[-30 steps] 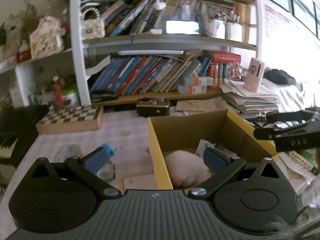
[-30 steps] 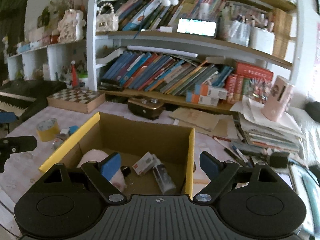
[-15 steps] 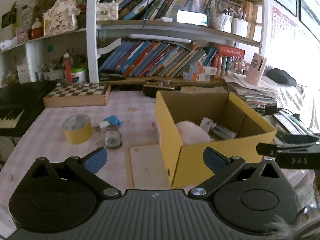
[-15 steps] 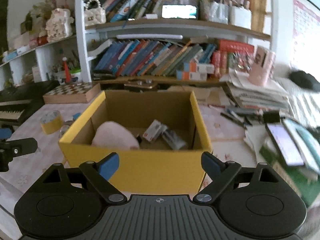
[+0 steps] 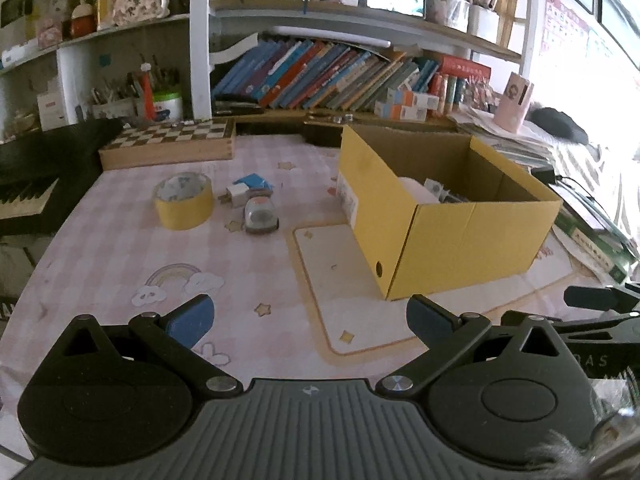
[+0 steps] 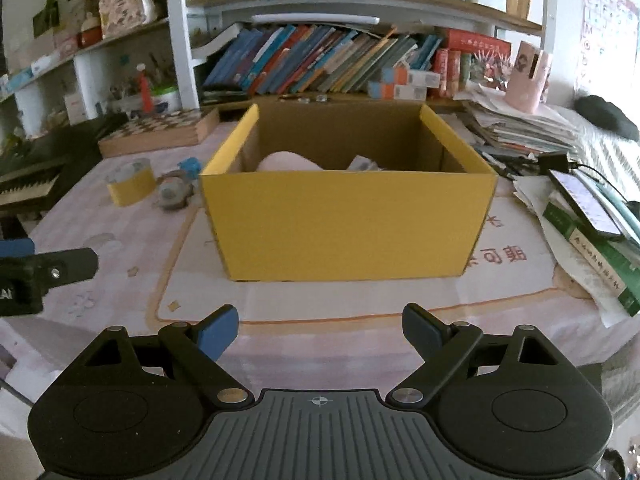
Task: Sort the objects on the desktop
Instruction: 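Withdraw both open tools from the box toward the tape and small items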
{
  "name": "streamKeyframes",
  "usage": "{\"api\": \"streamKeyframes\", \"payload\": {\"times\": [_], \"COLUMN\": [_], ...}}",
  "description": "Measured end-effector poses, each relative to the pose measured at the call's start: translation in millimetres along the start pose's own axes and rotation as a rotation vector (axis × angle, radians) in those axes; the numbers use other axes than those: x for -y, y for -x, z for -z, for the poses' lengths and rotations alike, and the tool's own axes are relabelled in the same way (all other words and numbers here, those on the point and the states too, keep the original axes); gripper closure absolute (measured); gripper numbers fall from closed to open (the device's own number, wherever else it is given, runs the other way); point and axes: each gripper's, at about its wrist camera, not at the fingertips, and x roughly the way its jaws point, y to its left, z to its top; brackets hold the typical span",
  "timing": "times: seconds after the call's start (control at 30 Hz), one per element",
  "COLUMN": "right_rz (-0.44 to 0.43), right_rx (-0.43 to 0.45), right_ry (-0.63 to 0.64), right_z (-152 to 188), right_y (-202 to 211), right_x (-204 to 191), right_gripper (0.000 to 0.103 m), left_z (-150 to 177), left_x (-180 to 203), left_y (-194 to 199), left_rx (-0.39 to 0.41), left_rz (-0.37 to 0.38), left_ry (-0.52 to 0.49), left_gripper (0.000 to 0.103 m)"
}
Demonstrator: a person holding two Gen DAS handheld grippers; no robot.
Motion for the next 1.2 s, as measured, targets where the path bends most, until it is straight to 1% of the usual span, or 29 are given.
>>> {"api": "streamKeyframes", "payload": {"times": [0.33, 0.63, 0.87, 1.2], "right_rz": [0.013, 0.021, 0.003, -0.03], "right_rx": [-0.025, -0.042, -0.046, -0.036], "right_ry": [-0.01, -0.023, -0.017, 0.004], "right_z": [12, 21, 25, 25], "right_y": [5, 6, 3, 1], "right_x": [-43, -75, -100, -138], "right_gripper": [0.012, 0.012, 0.012, 0.012], "left_z": [13, 21, 25, 30], "left_x": [-39, -68, -92, -128], "left_y": [8, 14, 19, 29], "left_rx": [-0.036, -0.052, -0.052, -0.038], "left_rz": [0.034, 0.05, 0.041, 0.007], "left_ry": [-0.009, -0.027, -0.031, -0.02], "left_gripper": [0.0, 0.0, 0.0, 0.0]}}
